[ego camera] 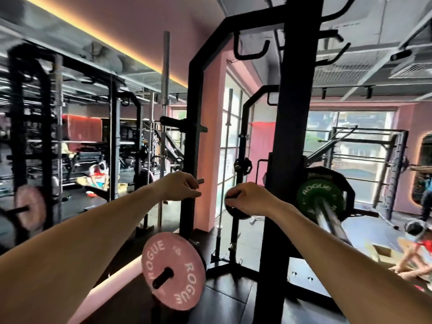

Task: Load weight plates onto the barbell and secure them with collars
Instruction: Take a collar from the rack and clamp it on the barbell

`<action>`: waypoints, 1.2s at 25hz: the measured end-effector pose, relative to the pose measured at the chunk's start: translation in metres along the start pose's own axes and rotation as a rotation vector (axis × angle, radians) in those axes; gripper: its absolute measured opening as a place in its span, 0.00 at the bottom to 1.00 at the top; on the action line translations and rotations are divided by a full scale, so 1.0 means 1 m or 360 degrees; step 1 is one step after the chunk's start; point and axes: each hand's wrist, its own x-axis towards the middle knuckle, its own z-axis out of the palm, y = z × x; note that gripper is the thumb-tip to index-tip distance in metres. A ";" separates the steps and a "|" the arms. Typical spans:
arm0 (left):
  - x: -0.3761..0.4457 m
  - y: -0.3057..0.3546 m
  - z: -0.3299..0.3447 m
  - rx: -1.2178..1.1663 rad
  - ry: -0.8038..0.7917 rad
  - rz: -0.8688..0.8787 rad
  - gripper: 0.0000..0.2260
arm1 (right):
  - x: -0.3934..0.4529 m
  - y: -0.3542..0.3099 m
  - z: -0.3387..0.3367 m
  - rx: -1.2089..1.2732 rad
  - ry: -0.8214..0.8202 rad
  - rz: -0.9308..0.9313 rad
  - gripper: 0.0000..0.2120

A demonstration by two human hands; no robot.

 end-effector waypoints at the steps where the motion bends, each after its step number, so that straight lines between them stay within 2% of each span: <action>1: -0.009 -0.014 -0.010 0.0012 0.0010 -0.0014 0.11 | 0.004 -0.014 0.011 0.0026 0.0005 0.0002 0.15; 4: -0.032 -0.056 -0.039 0.0058 -0.0031 -0.0030 0.11 | 0.015 -0.057 0.047 0.0112 -0.0044 0.0019 0.17; 6: -0.045 -0.090 -0.060 0.0075 -0.0044 -0.0041 0.10 | 0.022 -0.090 0.072 0.0013 -0.0061 -0.0020 0.19; 9: -0.061 -0.136 -0.082 0.0063 -0.0054 -0.0075 0.10 | 0.030 -0.131 0.104 0.0035 -0.0064 -0.0035 0.17; 14: -0.069 -0.193 -0.096 0.0000 -0.0128 -0.0154 0.12 | 0.048 -0.169 0.133 0.0051 -0.0103 0.0006 0.21; 16: -0.063 -0.208 -0.103 -0.0036 -0.0115 -0.0147 0.12 | 0.061 -0.180 0.135 0.0035 -0.0087 0.0010 0.17; 19: -0.048 -0.225 -0.109 -0.0055 -0.0115 -0.0136 0.13 | 0.082 -0.189 0.140 0.0015 -0.0052 0.0018 0.06; 21: -0.035 -0.234 -0.111 -0.0066 -0.0131 -0.0117 0.14 | 0.097 -0.191 0.147 0.0028 -0.0048 0.0010 0.06; 27: 0.039 -0.265 -0.105 -0.0030 -0.0150 -0.0046 0.12 | 0.179 -0.177 0.177 0.0183 -0.0090 -0.0010 0.20; 30: 0.090 -0.285 -0.103 0.0001 -0.0133 -0.0005 0.11 | 0.234 -0.164 0.187 0.0192 -0.0041 -0.0003 0.22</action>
